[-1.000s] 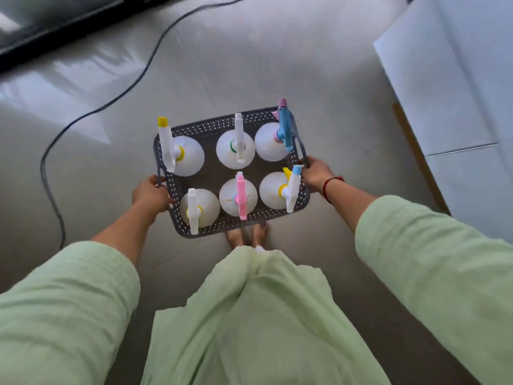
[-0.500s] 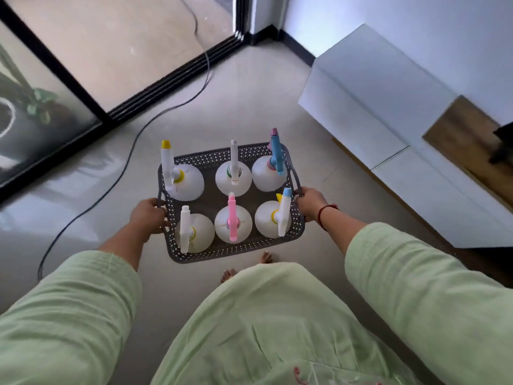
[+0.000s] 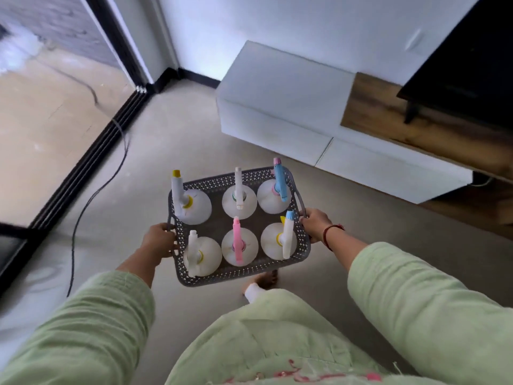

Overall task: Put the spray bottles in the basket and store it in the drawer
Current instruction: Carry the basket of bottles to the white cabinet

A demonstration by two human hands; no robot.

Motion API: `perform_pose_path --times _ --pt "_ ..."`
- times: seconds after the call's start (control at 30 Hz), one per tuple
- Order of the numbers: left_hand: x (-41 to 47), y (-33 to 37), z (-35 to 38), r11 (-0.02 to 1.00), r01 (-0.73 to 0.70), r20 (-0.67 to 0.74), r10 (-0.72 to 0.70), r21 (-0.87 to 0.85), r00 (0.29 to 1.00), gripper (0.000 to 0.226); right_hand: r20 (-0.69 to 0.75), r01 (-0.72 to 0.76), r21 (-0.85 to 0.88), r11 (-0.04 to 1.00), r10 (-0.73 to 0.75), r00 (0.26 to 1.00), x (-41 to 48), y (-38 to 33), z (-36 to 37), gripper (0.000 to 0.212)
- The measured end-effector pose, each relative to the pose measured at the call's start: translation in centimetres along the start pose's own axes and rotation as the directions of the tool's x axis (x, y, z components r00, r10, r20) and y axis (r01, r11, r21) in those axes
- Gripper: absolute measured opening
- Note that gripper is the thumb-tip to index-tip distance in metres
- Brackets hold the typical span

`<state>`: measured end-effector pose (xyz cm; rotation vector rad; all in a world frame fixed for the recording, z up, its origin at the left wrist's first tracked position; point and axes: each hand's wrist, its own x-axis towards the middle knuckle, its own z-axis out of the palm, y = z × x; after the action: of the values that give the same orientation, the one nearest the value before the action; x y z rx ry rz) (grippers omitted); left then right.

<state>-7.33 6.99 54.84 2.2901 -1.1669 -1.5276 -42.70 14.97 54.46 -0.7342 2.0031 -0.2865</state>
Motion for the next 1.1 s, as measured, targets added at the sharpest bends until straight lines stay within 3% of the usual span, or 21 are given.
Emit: perform_pose_path --times 0.27,0.63,0.9,1.1 --pt "3.3 12.3 8.7 0.989 -0.122 0.154 0.109 0.081 0.982 0.031 -0.162 -0.090 0.150 0.985 0.114 0.980 2.9 2.4 -9.8 0.018" --pt "5.0 25.3 16.8 0.879 -0.365 0.401 0.229 0.305 0.887 0.018 -0.239 -0.236 0.453 0.860 0.372 0.897 1.5 6.8 -13.7 0.019" --pt "8.3 34.7 23.6 0.723 -0.533 0.608 0.197 0.440 0.770 0.013 -0.224 -0.331 0.672 0.663 0.608 0.762 2.4 7.1 -12.7 0.022" --pt "11.3 41.5 28.7 0.512 -0.682 0.721 0.162 0.522 0.674 0.014 -0.197 -0.339 0.790 0.511 0.735 0.649 4.4 5.3 -10.6 0.028"
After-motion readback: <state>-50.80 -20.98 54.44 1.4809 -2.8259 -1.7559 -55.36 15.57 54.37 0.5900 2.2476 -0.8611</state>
